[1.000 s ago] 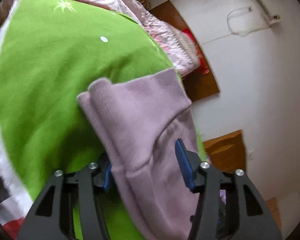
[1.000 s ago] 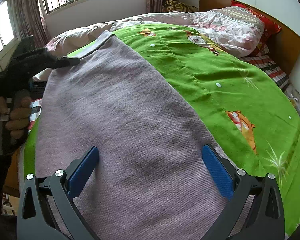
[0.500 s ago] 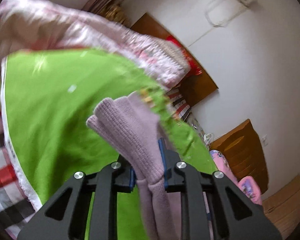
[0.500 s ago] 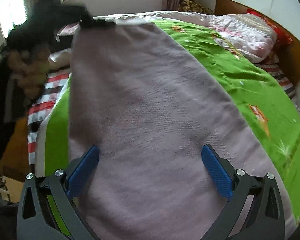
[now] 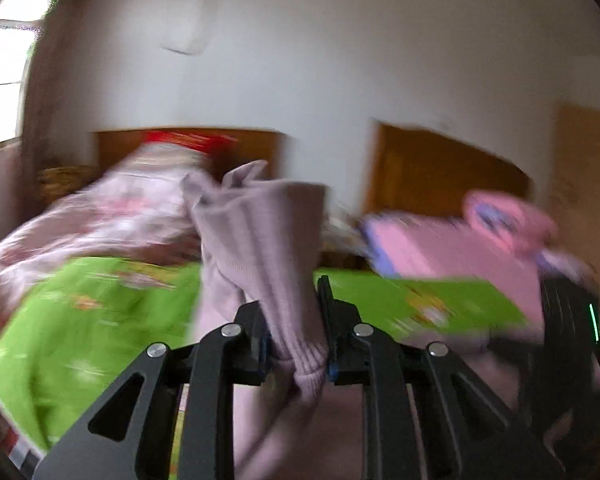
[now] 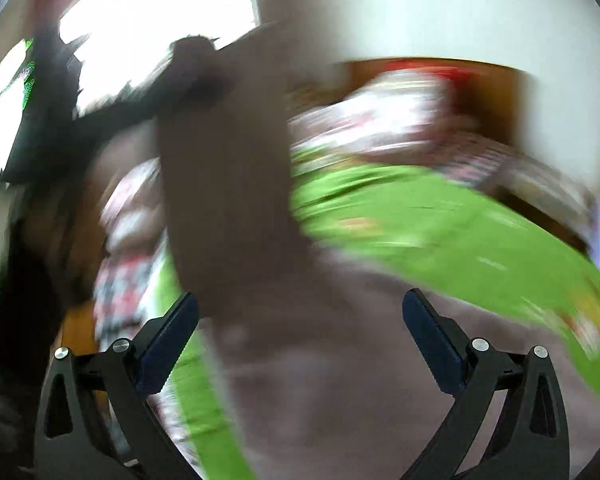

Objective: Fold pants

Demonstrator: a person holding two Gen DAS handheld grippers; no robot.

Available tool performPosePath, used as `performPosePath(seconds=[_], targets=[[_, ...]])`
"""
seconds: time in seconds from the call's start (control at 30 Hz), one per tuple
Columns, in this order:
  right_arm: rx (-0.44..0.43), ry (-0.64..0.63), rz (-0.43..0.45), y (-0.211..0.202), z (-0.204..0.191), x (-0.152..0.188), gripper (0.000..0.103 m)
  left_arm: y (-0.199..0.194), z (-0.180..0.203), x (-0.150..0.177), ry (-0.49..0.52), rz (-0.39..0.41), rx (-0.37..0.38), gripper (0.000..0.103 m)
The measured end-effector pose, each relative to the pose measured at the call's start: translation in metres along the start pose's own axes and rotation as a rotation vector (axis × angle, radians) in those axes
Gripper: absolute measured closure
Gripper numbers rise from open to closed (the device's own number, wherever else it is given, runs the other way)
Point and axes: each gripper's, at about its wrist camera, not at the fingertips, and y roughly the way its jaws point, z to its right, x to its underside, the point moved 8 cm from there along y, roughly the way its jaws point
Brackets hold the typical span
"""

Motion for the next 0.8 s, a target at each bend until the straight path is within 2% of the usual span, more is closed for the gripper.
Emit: performPosePath(seconds=[0.07, 0.13, 0.2, 0.23, 0.3, 0.37, 0.4, 0.43, 0.57, 0.6, 0.67, 0.77, 0.8], targets=[[0.072, 0.197, 0.060, -0.031, 0.063, 0.002, 0.005, 0.029, 0.062, 0.039, 0.075, -0.128, 0.143, 0.066], [0.119, 0.389, 0.093, -0.059, 0.119, 0.019, 0.005, 0.057, 0.110, 0.089, 0.176, -0.249, 0.209, 0.050], [0.146, 0.495, 0.086, -0.071, 0.145, 0.036, 0.005, 0.069, 0.137, 0.125, 0.225, -0.331, 0.274, 0.049], [0.142, 0.517, 0.081, -0.074, 0.149, 0.042, 0.005, 0.068, 0.146, 0.137, 0.225, -0.351, 0.306, 0.048], [0.123, 0.530, 0.058, -0.075, 0.148, 0.054, 0.005, 0.060, 0.145, 0.137, 0.184, -0.337, 0.350, 0.037], [0.083, 0.528, 0.005, -0.064, 0.137, 0.064, 0.005, 0.041, 0.125, 0.123, 0.104, -0.277, 0.376, 0.017], [0.055, 0.532, -0.019, -0.062, 0.133, 0.071, 0.005, 0.033, 0.112, 0.115, 0.069, -0.246, 0.355, 0.013], [0.018, 0.539, -0.053, -0.053, 0.125, 0.074, 0.005, 0.025, 0.090, 0.106, 0.028, -0.216, 0.303, 0.009], [-0.142, 0.482, -0.189, -0.014, 0.072, 0.085, 0.005, 0.013, 0.004, 0.099, -0.131, -0.190, 0.090, 0.009], [-0.156, 0.465, -0.217, -0.010, 0.061, 0.088, 0.005, 0.012, -0.022, 0.105, -0.175, -0.204, 0.019, 0.009], [-0.162, 0.420, -0.300, 0.007, 0.041, 0.095, 0.005, 0.013, -0.049, 0.116, -0.216, -0.228, -0.062, 0.009], [-0.155, 0.410, -0.406, 0.023, 0.030, 0.108, 0.005, 0.024, -0.069, 0.130, -0.241, -0.253, -0.118, 0.009], [-0.142, 0.391, -0.412, 0.025, 0.026, 0.110, 0.005, 0.023, -0.073, 0.135, -0.244, -0.262, -0.121, 0.009]])
